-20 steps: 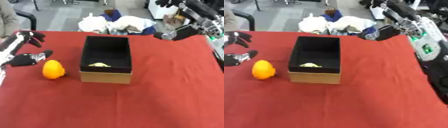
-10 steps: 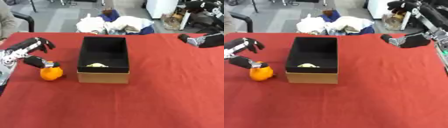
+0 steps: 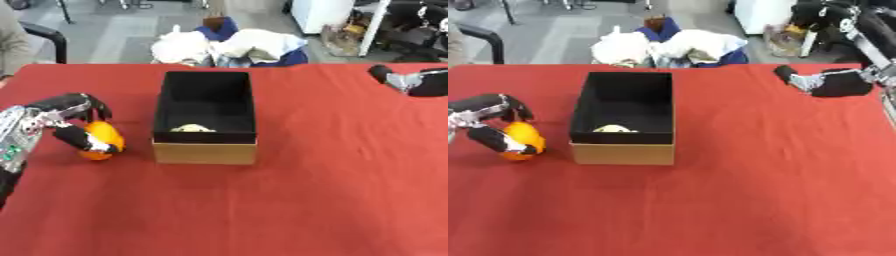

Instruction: Pick up objects on the table and place them in the box.

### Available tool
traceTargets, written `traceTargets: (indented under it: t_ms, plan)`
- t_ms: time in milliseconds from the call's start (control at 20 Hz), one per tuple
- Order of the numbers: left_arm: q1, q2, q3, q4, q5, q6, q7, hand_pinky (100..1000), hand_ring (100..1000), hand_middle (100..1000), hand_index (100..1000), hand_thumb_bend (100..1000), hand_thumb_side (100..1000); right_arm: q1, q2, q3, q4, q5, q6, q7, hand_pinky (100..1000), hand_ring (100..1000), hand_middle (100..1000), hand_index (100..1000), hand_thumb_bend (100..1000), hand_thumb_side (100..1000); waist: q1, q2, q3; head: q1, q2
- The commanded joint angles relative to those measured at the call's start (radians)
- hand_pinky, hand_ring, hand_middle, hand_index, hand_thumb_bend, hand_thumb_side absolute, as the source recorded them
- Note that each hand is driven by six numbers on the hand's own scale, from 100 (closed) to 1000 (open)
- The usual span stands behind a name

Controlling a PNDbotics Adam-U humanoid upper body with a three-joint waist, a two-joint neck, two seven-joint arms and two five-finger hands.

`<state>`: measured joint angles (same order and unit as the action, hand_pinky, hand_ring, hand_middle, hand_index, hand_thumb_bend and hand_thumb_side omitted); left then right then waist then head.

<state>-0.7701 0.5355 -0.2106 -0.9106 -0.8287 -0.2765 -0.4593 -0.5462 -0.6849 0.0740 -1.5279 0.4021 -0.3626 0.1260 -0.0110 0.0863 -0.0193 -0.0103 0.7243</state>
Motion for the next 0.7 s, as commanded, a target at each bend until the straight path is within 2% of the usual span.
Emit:
traceTargets:
  t_ms: [50,150,300,500,700]
  plan:
    - [-0.023,0.015,0.015,-0.005,-0.049,0.014,0.039,553,429,442,562,625,355,-0.012,-0.032,-0.015,-0.010,-0.007,0.002,-0.002,730,758,753,915,391,433,0.001,-0.013,-0.001,0.001,0.007]
    - [-0.024,0.017,0.018,-0.013,-0.072,0.026,0.082,509,328,328,451,584,270,-0.011,-0.031,-0.015,-0.008,-0.008,0.002,-0.002,729,758,752,916,382,440,0.001,-0.013,-0.001,0.001,0.008]
    - [-0.029,0.018,0.027,-0.043,-0.091,0.053,0.148,468,236,210,341,538,199,-0.008,-0.029,-0.016,-0.005,-0.008,0.003,-0.003,729,757,751,916,372,444,0.001,-0.014,0.000,0.002,0.008]
    - [-0.053,0.002,0.061,-0.111,-0.064,0.099,0.220,457,209,174,315,471,163,-0.005,-0.027,-0.017,-0.003,-0.009,0.003,-0.005,728,757,749,915,366,447,-0.001,-0.015,0.000,0.000,0.010]
    - [-0.109,-0.052,0.093,-0.178,-0.011,0.161,0.298,462,217,172,317,408,128,-0.005,-0.023,-0.014,-0.001,-0.011,0.002,-0.004,728,757,749,916,358,452,-0.002,-0.016,-0.003,0.003,0.010]
